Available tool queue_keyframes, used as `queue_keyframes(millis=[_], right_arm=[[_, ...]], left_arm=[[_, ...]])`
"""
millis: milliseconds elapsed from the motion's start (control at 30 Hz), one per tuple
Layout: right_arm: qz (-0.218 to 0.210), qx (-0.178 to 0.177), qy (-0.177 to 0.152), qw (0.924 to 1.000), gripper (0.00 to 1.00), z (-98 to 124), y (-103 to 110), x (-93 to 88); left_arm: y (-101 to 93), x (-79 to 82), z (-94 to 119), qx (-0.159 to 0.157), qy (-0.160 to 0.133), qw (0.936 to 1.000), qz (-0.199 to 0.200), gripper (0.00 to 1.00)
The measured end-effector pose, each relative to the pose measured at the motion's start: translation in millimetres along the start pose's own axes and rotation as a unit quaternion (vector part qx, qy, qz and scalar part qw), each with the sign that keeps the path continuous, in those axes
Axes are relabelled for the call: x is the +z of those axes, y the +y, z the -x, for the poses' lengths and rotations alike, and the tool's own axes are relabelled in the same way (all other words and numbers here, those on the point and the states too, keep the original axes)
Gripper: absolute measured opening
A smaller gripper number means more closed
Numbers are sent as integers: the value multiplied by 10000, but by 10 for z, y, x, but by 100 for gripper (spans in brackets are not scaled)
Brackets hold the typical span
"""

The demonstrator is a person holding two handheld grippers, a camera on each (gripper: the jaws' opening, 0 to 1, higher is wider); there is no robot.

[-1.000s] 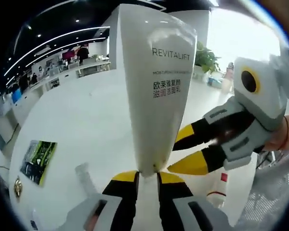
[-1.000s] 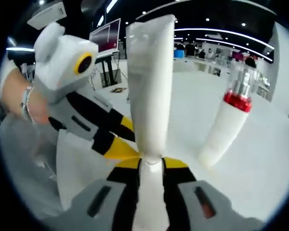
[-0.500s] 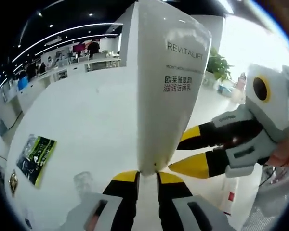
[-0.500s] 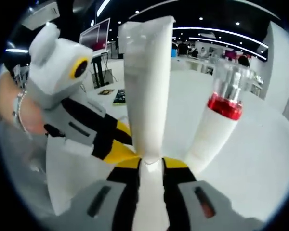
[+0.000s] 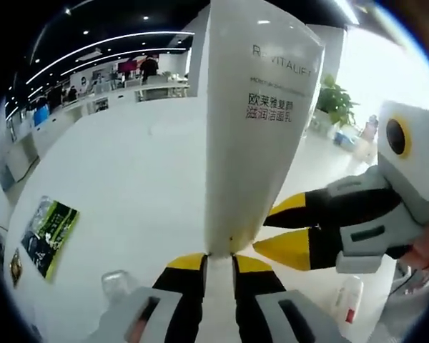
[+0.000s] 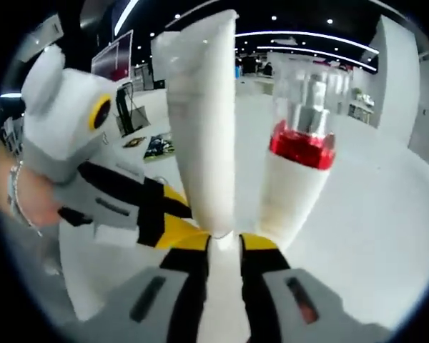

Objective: Arrange the skincare products in the storage area until every visible bottle or jar stands upright without overlapping.

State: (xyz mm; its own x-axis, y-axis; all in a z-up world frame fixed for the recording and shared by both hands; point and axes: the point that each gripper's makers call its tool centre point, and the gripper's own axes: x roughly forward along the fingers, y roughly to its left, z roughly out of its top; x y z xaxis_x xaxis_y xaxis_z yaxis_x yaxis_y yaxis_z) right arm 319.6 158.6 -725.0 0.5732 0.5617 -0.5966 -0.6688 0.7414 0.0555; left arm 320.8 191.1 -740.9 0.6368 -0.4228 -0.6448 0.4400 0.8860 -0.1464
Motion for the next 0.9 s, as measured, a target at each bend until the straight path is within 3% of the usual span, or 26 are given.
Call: queue_keyframes(millis=[267,900], right_arm=[[-196,-44,-8,9998,12,-53,47,-10],[-134,-374,50,9992,9,-140,-1,-44]], left_arm=[[0,-19,-61,3,0,9999,133,16],[40,33,-169,135,-88,9996,226,16]])
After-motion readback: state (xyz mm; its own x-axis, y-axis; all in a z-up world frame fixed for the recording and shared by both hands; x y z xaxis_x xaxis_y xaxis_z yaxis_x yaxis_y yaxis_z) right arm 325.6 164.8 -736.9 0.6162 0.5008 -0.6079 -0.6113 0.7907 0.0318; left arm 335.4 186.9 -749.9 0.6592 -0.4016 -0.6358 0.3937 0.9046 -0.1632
